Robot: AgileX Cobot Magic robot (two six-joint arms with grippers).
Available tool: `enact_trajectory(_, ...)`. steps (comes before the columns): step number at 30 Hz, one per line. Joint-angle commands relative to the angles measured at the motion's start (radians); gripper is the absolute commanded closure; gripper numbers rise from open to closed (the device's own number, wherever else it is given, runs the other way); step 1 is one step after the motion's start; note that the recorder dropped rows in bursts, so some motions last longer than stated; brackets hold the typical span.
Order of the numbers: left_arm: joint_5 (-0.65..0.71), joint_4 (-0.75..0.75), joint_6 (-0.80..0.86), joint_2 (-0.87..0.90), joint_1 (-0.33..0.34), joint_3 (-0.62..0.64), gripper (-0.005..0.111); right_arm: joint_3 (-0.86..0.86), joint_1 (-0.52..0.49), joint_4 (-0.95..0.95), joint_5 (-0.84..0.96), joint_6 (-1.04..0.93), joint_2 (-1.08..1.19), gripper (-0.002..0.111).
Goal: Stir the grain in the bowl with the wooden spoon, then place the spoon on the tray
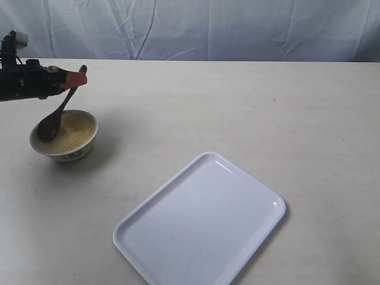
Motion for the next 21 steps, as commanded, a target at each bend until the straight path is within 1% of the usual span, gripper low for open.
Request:
enact_trajectory(1, 0.060, -0.004, -0.003, 0.019, -0.032, -0.005, 0.107, 0.005, 0.004, 0.001, -0.014, 0.000, -0.005, 0.108)
enact_trajectory(4, 0.095, 0.006, -0.058, 0.019, -0.054, -0.005, 0.107, 0.005, 0.004, 0.001, -0.014, 0.000, -0.005, 0.108)
enact_trajectory(7, 0.152, -0.016, -0.066, 0.017, -0.054, -0.005, 0.107, 0.005, 0.004, 0.001, -0.014, 0.000, -0.005, 0.108)
enact_trajectory(9, 0.152, -0.016, -0.078, 0.005, -0.054, -0.005, 0.107, 0.005, 0.004, 0.001, -0.014, 0.000, -0.005, 0.108)
enact_trajectory(13, 0.067, -0.016, -0.071, -0.036, -0.052, -0.007, 0.107, 0.005, 0.004, 0.001, -0.014, 0.000, -0.005, 0.108)
enact_trajectory(16, 0.062, -0.016, -0.043, -0.073, -0.052, -0.011, 0.107, 0.005, 0.004, 0.001, -0.014, 0.000, -0.005, 0.108)
enact_trajectory(18, 0.017, -0.016, -0.018, -0.111, -0.055, -0.011, 0.107, 0.005, 0.004, 0.001, -0.014, 0.000, -0.005, 0.108)
enact_trajectory(19, -0.038, 0.020, -0.018, -0.137, -0.057, -0.011, 0.107, 0.005, 0.004, 0.001, -0.014, 0.000, -0.005, 0.108)
enact_trajectory(21, -0.068, 0.069, -0.018, -0.157, -0.057, -0.011, 0.107, 0.005, 0.004, 0.001, -0.014, 0.000, -0.005, 0.108)
